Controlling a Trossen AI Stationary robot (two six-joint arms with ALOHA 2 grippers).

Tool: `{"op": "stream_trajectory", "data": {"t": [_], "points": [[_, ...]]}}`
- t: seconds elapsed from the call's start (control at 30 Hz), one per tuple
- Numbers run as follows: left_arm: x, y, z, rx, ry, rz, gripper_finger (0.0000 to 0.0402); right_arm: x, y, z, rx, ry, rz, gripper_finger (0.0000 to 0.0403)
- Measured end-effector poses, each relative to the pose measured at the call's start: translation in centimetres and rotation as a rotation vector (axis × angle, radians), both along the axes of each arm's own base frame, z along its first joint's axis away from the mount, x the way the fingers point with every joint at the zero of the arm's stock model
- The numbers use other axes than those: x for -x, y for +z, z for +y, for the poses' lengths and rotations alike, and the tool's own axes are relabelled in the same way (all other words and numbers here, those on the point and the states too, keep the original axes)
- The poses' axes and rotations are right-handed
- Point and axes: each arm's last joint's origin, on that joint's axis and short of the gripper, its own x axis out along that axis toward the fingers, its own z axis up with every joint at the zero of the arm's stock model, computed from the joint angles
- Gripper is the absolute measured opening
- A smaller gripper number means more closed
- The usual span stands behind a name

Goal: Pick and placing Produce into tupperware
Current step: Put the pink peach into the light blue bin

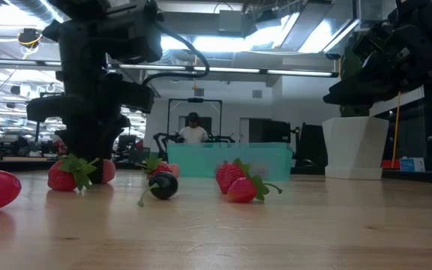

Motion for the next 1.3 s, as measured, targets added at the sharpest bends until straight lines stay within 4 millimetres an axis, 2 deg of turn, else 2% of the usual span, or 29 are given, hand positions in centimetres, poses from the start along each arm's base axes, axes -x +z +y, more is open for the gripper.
{"op": "stream_trajectory", "data": {"t": [0.27, 0.4, 0.7, 1.07, 1.3], "points": [[0.1, 0.3, -0.2, -0.009, -0.026, -0.015, 0.0073, 0.0, 0.0, 0.0, 0.000, 0.000, 0.000, 0.0154], [0.6, 1.2, -0.3, 0.002, -0.033, -0.032, 0.0073, 0.0, 0.0, 0.0, 0.000, 0.000, 0.002, 0.0154], [1.5, 5.3, -0.3, 0.017, -0.086, -0.202, 0.0073, 0.0, -0.1, 0.0, -0.001, 0.000, 0.009, 0.0154], [3.5, 9.9, 0.1, -0.001, -0.119, -0.408, 0.0073, 0.0, -0.1, 0.0, -0.001, 0.000, 0.010, 0.0154], [5.1, 12.0, 0.1, -0.018, -0.129, -0.530, 0.0073, 0.0, -0.1, 0.0, -0.001, 0.000, 0.011, 0.0154]]}}
